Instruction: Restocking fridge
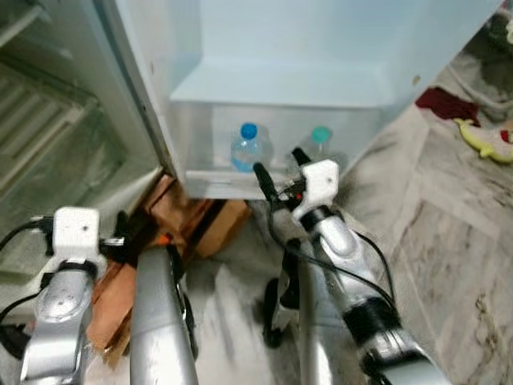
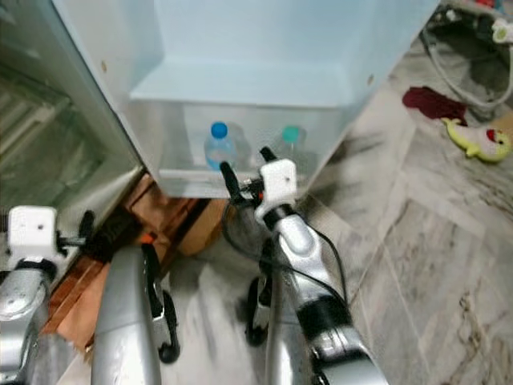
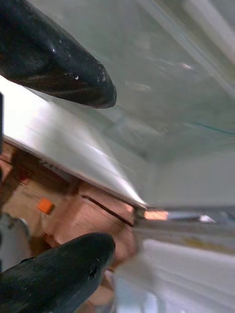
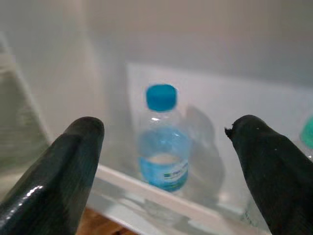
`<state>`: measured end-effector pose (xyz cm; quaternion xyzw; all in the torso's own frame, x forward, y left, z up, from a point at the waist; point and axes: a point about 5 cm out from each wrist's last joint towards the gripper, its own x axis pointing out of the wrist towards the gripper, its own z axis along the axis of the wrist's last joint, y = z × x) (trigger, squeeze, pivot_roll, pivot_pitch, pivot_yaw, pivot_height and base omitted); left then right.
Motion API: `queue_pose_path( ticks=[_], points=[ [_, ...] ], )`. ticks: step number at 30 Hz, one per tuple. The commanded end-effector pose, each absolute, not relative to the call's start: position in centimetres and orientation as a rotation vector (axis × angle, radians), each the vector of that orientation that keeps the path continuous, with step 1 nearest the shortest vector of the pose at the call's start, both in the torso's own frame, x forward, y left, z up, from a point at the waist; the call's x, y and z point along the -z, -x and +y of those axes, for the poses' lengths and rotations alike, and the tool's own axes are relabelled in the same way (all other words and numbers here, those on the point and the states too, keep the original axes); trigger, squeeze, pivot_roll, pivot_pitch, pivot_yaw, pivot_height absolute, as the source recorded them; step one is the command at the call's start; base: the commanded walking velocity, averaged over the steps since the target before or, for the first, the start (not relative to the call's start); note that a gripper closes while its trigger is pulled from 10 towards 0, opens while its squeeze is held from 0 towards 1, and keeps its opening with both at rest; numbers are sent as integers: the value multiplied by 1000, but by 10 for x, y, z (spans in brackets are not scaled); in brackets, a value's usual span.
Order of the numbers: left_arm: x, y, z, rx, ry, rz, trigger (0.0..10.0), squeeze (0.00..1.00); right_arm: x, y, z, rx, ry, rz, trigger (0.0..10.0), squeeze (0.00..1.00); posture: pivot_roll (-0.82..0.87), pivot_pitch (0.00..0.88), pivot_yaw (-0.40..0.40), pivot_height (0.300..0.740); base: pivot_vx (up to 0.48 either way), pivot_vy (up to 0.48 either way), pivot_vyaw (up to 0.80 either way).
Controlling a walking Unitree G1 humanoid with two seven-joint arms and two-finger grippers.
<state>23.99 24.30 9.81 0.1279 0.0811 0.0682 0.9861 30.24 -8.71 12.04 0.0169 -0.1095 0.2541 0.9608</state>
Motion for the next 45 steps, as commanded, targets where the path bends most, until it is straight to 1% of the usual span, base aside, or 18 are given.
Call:
queue_pose_path(
  ticks=[1,2,4,5,8,10,11,13,14,15,19,24,25,26,29,30,35,45],
  points=[
    [-88,-237,240,-111,-238,193,10000,0,-117,-292,-87,-536,-29,-197,10000,0,97,188,-50,539,0,0,0],
    [-88,-236,239,-106,-235,194,10000,0,-117,-289,-88,-536,-14,-199,10000,0,97,188,-50,539,0,0,0],
    [-83,-236,234,-73,-225,196,10000,0,-113,-276,-90,-512,-50,-149,10000,0,76,143,-39,539,0,0,0],
    [-83,-236,234,-73,-225,196,10000,0,-113,-276,-90,-512,-50,-149,10000,0,76,143,-39,539,0,0,0],
    [-78,-236,226,-34,-225,196,10000,0,-115,-261,-97,-500,-14,-184,10000,0,74,98,-35,539,0,0,0],
    [-78,-236,224,-26,-225,191,10000,0,-115,-259,-100,-483,-10,-182,10000,0,74,98,-35,539,0,0,0],
    [-78,-238,221,-14,-217,182,10000,0,-114,-257,-104,-443,-13,-175,10000,0,75,63,-33,543,0,0,0],
    [-81,-246,215,18,-208,152,10000,0,-114,-259,-112,-349,-30,-169,10000,0,80,41,-31,553,0,0,0],
    [-81,-246,215,18,-208,152,10000,0,-114,-259,-112,-349,-30,-169,10000,0,80,41,-31,553,0,0,0],
    [-87,-254,212,28,-217,116,10000,0,-118,-265,-119,-260,-27,-175,10000,0,76,22,-36,563,0,0,0],
    [-96,-267,210,9,-213,64,10000,0,-128,-277,-130,-151,-4,-207,10000,0,46,7,-39,582,0,0,0],
    [-97,-272,202,28,-225,46,10000,0,-130,-279,-135,-152,25,-210,10000,0,39,17,-30,602,0,0,0],
    [-95,-274,196,46,-218,43,10000,0,-131,-280,-141,-155,50,-211,10000,0,28,21,-39,611,0,0,0],
    [-95,-274,196,46,-218,43,10000,0,-131,-280,-141,-155,50,-211,10000,0,28,21,-39,611,0,0,0],
    [-90,-275,193,53,-209,51,10000,0,-133,-283,-148,-107,46,-209,10000,0,24,15,-47,631,0,0,0],
    [-90,-275,193,53,-209,51,10000,0,-133,-283,-148,-107,46,-209,10000,0,24,15,-47,631,0,0,0],
    [-78,-269,198,36,-207,87,10000,0,-123,-277,-145,-87,22,-168,10000,0,30,0,-60,669,0,0,0],
    [-74,-273,192,48,-199,85,10000,0,-115,-281,-151,-44,-12,-131,10000,0,31,0,-76,708,0,0,0]
  ],
)
